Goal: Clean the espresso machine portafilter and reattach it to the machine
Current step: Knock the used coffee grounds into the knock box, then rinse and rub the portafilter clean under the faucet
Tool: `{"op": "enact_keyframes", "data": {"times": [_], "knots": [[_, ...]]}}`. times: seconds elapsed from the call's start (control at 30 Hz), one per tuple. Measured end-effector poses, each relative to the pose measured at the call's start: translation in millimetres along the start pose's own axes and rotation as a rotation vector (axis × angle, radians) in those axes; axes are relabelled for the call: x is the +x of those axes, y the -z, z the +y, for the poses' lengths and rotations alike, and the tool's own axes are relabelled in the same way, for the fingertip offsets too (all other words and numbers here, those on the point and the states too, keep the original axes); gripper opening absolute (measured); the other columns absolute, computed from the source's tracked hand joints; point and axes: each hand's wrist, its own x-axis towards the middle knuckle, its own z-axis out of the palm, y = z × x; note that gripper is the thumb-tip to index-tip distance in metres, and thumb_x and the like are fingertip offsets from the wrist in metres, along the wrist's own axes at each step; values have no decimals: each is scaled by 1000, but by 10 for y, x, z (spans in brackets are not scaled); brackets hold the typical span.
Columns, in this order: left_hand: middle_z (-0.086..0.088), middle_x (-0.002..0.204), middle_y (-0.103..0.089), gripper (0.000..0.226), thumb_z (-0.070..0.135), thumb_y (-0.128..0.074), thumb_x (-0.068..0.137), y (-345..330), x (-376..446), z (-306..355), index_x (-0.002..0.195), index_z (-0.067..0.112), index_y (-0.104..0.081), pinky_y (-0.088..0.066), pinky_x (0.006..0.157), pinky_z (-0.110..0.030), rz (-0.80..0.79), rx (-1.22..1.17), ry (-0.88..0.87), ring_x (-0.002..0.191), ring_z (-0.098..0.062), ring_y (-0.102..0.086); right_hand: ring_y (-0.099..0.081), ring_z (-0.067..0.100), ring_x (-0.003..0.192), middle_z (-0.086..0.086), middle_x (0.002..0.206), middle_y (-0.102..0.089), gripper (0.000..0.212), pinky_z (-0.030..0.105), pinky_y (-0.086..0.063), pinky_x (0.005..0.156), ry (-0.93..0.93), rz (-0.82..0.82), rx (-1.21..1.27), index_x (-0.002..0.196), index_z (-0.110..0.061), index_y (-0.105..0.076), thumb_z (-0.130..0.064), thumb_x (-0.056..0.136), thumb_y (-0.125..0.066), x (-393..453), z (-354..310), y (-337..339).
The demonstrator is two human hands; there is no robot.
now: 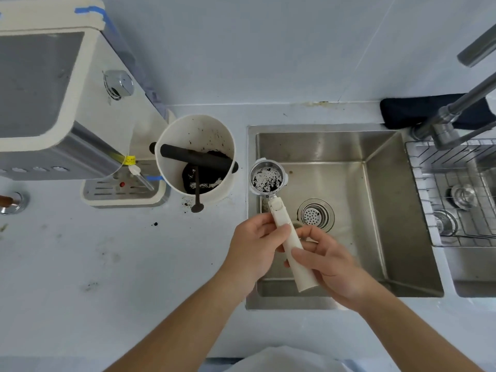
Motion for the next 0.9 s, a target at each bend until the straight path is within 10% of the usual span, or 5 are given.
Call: {"op": "enact_keyframes", "data": {"times": [0.47,0.7,0.9], "knots": [[-11,96,-75,19,3,-64,88,-1011,71,-146,106,5,-68,-59,83,-40,89,-46,127,90,-23,-71,-69,19,85,16,104,-72,39,26,-55,68,7,46,-273,112,-11,-66,-11,75,-74,-316,-212,1089],[-10,97,-73,18,5,-61,90,-1240,163,-86,107,10,-67,-59,71,-33,97,-52,157,86,-21,-69,-72,13,77,3,95,-75,15,32,-57,84,225,489,-468,102,-27,-68,-16,91,-64,-379,-880,1808],[-17,107,-71,17,8,-61,92,-1399,235,-45,106,15,-66,-54,87,-55,125,-12,167,100,-34,-67,-71,16,90,-5,90,-67,32,29,-59,84,408,773,-293,124,-19,-61,-23,92,-61,-183,-1406,2363]]}}
